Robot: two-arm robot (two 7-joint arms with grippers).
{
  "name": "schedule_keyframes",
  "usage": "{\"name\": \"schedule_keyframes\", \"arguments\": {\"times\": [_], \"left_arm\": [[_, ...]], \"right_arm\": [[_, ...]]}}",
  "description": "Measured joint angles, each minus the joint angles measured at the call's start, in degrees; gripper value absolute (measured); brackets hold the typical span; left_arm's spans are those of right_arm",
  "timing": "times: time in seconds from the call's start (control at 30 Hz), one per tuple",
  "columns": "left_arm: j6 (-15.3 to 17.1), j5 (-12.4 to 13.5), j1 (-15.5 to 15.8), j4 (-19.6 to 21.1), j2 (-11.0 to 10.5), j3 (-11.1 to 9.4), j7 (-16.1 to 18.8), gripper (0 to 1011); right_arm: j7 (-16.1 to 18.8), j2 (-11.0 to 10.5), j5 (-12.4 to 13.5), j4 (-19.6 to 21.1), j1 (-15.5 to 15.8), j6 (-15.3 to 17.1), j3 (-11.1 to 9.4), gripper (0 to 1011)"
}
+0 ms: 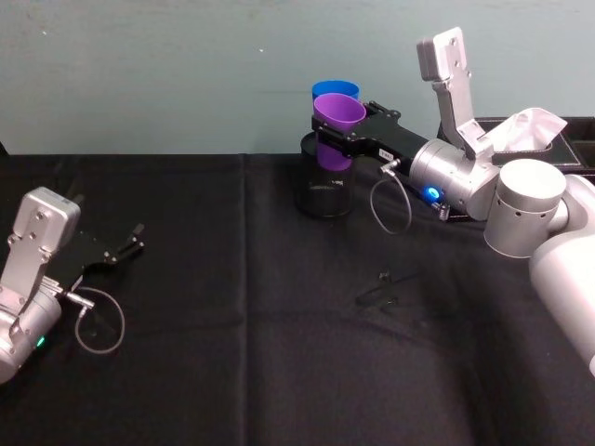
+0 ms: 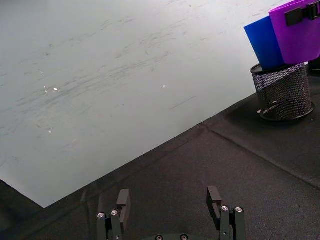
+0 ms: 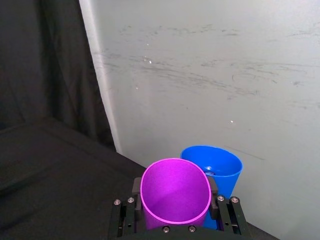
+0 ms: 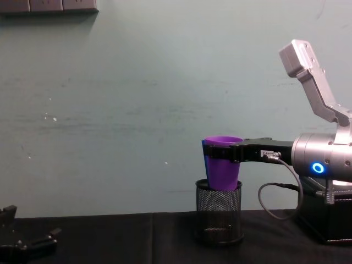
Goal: Pick up one cup with a gripper and tap it against the other cup.
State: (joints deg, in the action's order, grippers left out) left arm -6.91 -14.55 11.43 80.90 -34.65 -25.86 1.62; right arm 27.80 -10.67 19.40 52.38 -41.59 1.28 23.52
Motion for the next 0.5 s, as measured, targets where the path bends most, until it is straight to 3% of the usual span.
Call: {"name": "schedule_keyframes", "arguments": {"times": [0.5], "left_arm": [[0.00,0.00,0.00,0.00,0.00,0.00,0.00,1000]], "right_arm": [[0.00,0.00,0.00,0.00,0.00,0.00,0.00,731]]}}
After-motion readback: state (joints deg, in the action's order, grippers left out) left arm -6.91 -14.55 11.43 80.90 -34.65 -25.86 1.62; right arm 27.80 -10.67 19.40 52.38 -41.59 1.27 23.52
